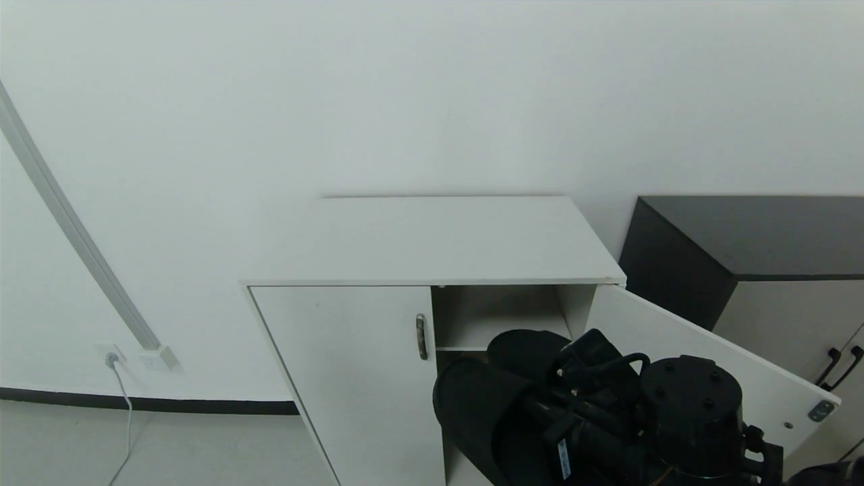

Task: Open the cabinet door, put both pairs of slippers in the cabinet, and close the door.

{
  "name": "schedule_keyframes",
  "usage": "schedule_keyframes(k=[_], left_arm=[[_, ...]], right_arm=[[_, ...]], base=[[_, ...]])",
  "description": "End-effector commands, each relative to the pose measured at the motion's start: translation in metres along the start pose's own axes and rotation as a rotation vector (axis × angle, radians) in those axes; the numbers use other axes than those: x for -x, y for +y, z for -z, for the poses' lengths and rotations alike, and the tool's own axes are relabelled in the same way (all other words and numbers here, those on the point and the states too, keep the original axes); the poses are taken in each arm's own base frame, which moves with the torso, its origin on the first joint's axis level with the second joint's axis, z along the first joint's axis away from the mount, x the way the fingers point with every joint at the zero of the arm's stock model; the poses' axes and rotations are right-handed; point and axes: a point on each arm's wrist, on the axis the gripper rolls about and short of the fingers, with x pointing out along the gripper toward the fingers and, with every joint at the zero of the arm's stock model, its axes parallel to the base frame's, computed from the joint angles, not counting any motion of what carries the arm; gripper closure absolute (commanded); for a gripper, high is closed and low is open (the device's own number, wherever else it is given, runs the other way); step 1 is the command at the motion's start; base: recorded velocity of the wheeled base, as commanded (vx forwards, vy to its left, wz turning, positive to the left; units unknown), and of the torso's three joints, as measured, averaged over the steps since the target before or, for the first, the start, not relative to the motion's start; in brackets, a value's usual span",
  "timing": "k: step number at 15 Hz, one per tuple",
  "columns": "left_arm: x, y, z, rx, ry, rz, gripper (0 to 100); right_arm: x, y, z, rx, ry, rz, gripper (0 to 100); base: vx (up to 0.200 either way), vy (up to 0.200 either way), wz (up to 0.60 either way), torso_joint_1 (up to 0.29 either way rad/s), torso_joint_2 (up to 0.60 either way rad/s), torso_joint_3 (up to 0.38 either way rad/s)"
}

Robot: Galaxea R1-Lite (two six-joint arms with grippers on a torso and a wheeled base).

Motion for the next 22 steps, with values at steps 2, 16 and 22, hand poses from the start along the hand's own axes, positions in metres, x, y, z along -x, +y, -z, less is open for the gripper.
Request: schedule_keyframes(k=[2, 16, 22], left_arm=[[0.0001, 0.0000, -0.0003, 0.000, -0.002, 0.000, 100], [0.0001, 0.0000, -0.0003, -0.001, -0.002, 0.000, 100], [0.0001, 0.0000, -0.0003, -0.001, -0.002, 0.000, 100]], right_arm=[[-0.0006, 0.0001, 0.0011, 0.001, 0.004, 0.000, 100], [-0.0036, 0.0004, 0.0073, 0.006, 0.027, 0.000, 100], [-0.0041, 0.0005, 0.0080, 0.007, 0.030, -0.001, 100]], base=[[0.000, 0.000, 0.00, -0.217, 0.54, 0.317], [0.000, 0.000, 0.00, -0.168, 0.49, 0.322], [0.000, 0.000, 0.00, -0.072, 0.45, 0.373]])
